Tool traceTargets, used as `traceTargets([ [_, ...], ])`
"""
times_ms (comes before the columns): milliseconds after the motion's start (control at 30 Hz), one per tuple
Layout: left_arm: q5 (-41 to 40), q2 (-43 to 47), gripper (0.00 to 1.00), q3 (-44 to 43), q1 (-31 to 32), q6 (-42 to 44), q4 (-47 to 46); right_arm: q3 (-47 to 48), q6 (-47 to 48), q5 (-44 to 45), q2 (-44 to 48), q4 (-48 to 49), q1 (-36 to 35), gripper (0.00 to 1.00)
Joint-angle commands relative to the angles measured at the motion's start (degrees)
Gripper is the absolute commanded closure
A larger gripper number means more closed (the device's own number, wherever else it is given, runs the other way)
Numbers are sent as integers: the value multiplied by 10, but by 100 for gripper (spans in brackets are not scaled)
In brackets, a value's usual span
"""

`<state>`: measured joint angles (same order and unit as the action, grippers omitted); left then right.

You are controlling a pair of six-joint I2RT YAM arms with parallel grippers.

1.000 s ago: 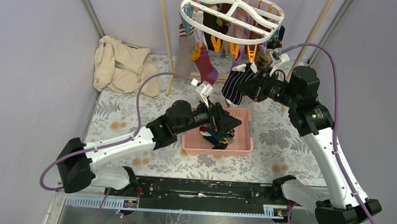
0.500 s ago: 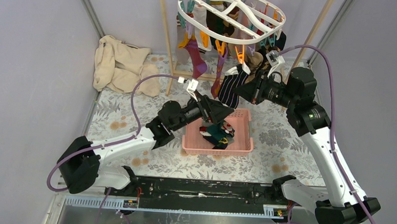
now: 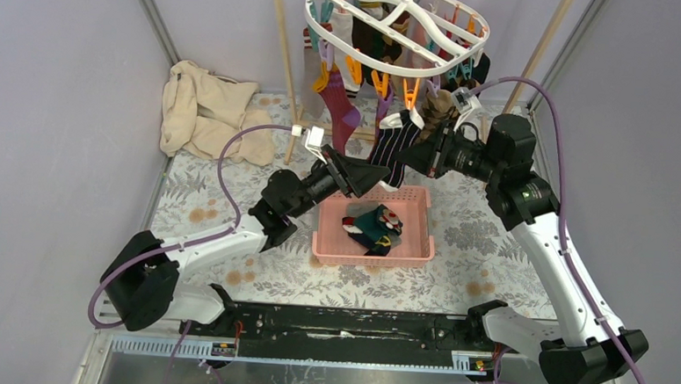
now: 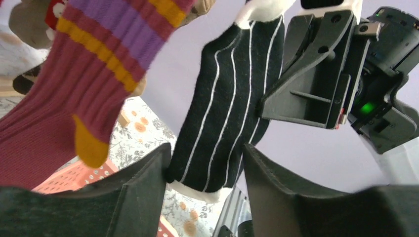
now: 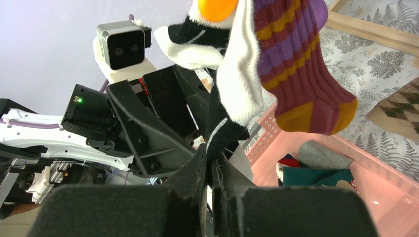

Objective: Remove the socks clipped to the hanger
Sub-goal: Remove the sock from the hanger.

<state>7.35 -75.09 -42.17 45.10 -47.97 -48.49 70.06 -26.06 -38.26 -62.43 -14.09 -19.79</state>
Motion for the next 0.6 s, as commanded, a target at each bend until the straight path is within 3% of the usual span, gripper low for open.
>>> traceTargets([
  [0, 16, -14, 43, -3, -12, -6, -54, -5, -18, -29, -2, 38, 1, 92],
  [100, 19, -17, 50, -4, -17, -6, -54, -3, -22, -35, -5, 44, 1, 92],
  [267, 28, -17, 99, -11, -26, -8, -41, -7, -22, -35, -8, 42, 1, 92],
  [433, 39, -4, 100, -20, -30, -5, -16, -14, -13, -28, -9, 36, 1, 85],
  [567, 46, 15, 100, -37, -33, 7, 48, -12, 12, 19, -4, 4, 1, 54],
])
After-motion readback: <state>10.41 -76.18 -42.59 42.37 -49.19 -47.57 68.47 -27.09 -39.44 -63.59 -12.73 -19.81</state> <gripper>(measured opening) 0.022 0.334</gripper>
